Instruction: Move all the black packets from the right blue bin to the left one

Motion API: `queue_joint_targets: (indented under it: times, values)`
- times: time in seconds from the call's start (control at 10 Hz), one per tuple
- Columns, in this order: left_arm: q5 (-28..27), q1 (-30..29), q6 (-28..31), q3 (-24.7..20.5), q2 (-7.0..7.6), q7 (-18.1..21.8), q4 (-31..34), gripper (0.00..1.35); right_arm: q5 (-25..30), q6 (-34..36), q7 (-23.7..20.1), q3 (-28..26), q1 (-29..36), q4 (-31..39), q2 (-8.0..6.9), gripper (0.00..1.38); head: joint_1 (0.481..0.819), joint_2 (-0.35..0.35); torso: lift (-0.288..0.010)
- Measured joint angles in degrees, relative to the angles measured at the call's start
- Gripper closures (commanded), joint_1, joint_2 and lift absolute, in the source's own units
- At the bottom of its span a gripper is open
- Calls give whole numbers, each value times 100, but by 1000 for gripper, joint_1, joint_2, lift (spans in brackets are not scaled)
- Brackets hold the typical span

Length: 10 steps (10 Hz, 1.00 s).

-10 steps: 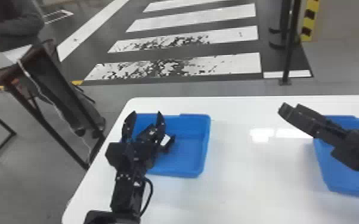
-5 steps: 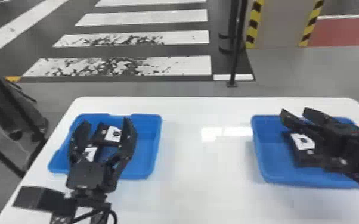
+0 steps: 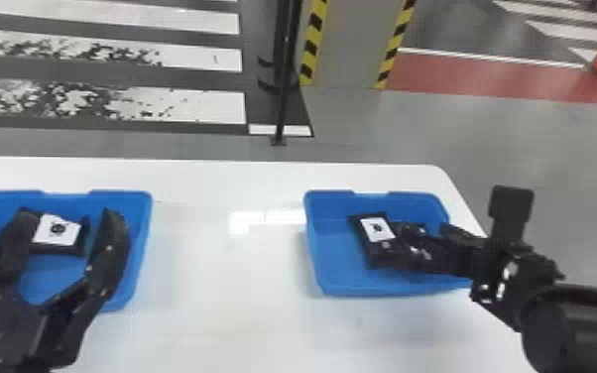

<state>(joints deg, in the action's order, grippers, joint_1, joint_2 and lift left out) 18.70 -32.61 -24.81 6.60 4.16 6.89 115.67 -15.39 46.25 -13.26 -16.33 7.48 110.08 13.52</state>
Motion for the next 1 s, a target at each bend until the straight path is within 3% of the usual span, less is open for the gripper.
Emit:
queue_joint_targets:
  times: [0.4,0.9,1.0]
  values:
    - [-73,-29,66,-77,-36,23,13,121,-313,-170,-64,561,-415,-816,77,256,695,-159,-140]
    - [-59,-29,88,-100,-40,35,27,116,-192,-132,127,816,-645,-1115,80,271,695,-141,-140]
    - [-47,-29,88,-106,-45,41,27,117,-212,-121,131,834,-714,-1259,82,366,695,-141,-140]
